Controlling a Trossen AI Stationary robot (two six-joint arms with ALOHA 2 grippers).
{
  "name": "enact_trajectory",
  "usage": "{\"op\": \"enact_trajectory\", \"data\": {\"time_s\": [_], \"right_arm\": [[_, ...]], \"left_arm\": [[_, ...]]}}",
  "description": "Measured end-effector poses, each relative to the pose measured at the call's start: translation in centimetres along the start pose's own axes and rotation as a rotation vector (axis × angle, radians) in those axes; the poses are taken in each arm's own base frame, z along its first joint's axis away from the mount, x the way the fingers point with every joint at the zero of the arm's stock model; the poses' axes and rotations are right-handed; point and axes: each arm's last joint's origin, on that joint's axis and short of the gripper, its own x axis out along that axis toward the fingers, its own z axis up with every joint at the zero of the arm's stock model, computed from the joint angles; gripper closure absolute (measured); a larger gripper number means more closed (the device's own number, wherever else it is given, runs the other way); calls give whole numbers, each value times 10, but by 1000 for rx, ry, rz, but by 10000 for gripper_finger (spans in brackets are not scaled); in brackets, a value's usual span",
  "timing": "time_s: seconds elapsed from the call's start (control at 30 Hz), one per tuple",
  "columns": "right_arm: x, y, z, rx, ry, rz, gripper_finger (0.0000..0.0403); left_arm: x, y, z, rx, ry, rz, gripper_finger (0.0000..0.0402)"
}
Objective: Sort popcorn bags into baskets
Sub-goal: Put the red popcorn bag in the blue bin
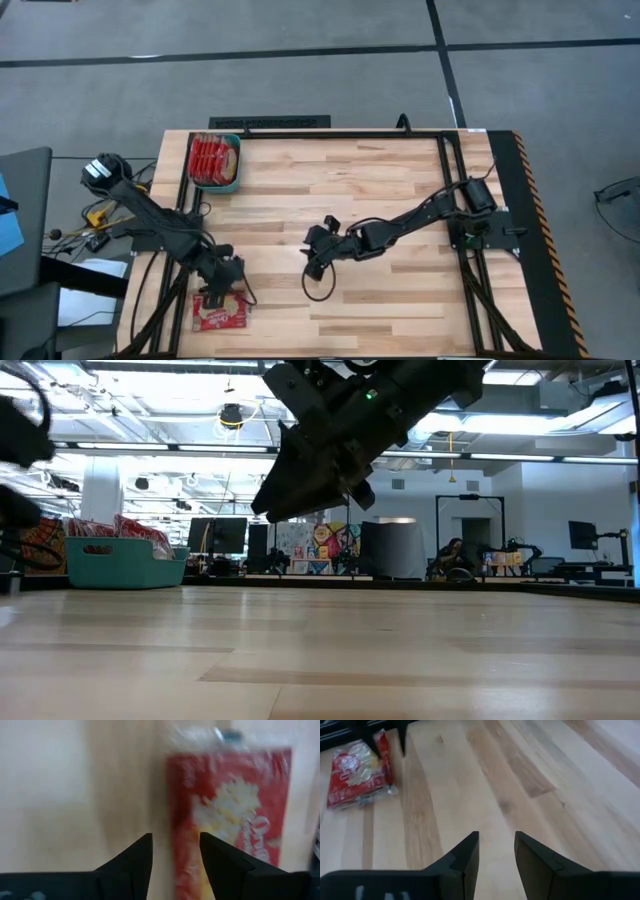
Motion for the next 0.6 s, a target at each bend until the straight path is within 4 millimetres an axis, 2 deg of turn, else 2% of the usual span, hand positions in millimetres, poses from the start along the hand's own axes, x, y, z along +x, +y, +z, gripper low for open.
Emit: {"op": "enact_trajectory", "data": {"time_s": [0.17,0.33,0.43,0.5,0.57,0.6], "right_arm": [[0,0,0,-7,2,0,261],[0,0,0,-24,4,0,258],[0,0,0,-26,3,-1,257],[0,0,0,-27,3,-1,261],[0,0,0,-18,-2,-11,266],[-1,1,-1,-8,-9,-26,270]], "left_arm": [[20,-6,3,8,72,-90,250],[32,-5,5,41,82,-57,264],[34,-3,4,57,85,-22,304],[31,-1,4,79,64,-1,347],[27,0,6,101,2,26,385],[24,0,9,100,-47,49,390]]}}
